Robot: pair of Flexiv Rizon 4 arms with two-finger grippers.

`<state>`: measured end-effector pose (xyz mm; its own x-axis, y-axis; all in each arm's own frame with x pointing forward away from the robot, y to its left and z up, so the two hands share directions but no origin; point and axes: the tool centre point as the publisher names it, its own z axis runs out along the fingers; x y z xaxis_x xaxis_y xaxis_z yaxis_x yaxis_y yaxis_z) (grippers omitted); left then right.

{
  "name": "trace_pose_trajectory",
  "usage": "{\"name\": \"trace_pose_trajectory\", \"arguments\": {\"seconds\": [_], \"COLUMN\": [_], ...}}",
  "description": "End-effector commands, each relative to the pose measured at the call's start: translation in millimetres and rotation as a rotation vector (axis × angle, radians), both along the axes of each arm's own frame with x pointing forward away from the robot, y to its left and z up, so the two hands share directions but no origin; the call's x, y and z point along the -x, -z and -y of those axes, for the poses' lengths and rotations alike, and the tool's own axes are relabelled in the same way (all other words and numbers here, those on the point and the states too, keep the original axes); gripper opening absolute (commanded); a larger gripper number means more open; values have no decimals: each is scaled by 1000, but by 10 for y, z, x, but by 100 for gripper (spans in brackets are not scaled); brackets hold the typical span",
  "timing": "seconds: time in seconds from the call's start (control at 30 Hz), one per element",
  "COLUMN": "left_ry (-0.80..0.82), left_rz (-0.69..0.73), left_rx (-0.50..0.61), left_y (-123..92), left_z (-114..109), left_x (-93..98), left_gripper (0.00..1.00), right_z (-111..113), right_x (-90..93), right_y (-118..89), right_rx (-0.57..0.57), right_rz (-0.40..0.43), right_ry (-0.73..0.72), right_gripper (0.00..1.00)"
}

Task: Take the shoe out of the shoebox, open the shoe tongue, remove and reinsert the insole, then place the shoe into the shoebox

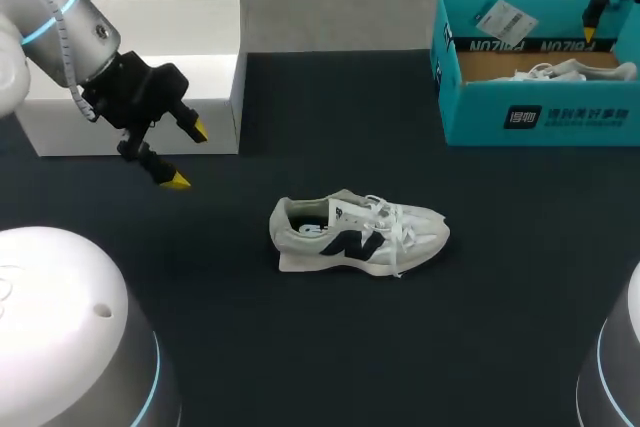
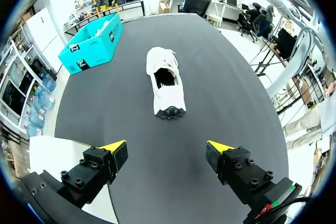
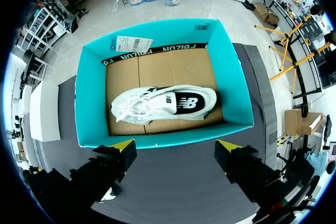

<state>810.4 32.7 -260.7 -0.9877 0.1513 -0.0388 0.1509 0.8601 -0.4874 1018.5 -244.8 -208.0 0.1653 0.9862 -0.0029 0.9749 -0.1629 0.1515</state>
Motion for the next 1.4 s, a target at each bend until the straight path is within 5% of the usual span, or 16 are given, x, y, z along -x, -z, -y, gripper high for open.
{"name": "trace_pose_trajectory", "arguments": {"seconds": [0.03, 0.2, 0.4, 0.77, 1.4], "left_ry": [-6, -6, -195, -246, -228], "left_rz": [13, 13, -110, -117, -101], "left_rx": [2, 2, 149, 293, 280], "left_y": [6, 6, 64, 286, 475], "left_z": [-7, -7, 40, 135, 165], "left_x": [33, 33, 85, 267, 418], "left_gripper": [100, 100, 100, 100, 100], "right_z": [-1, -1, -1, -1, -1], "right_x": [8, 8, 8, 8, 8], "right_y": [0, 0, 0, 0, 0], "right_rx": [-1, -1, -1, -1, -1], "right_rz": [2, 2, 2, 2, 2], "right_ry": [1, 1, 1, 1, 1], "right_gripper": [100, 100, 100, 100, 100]}}
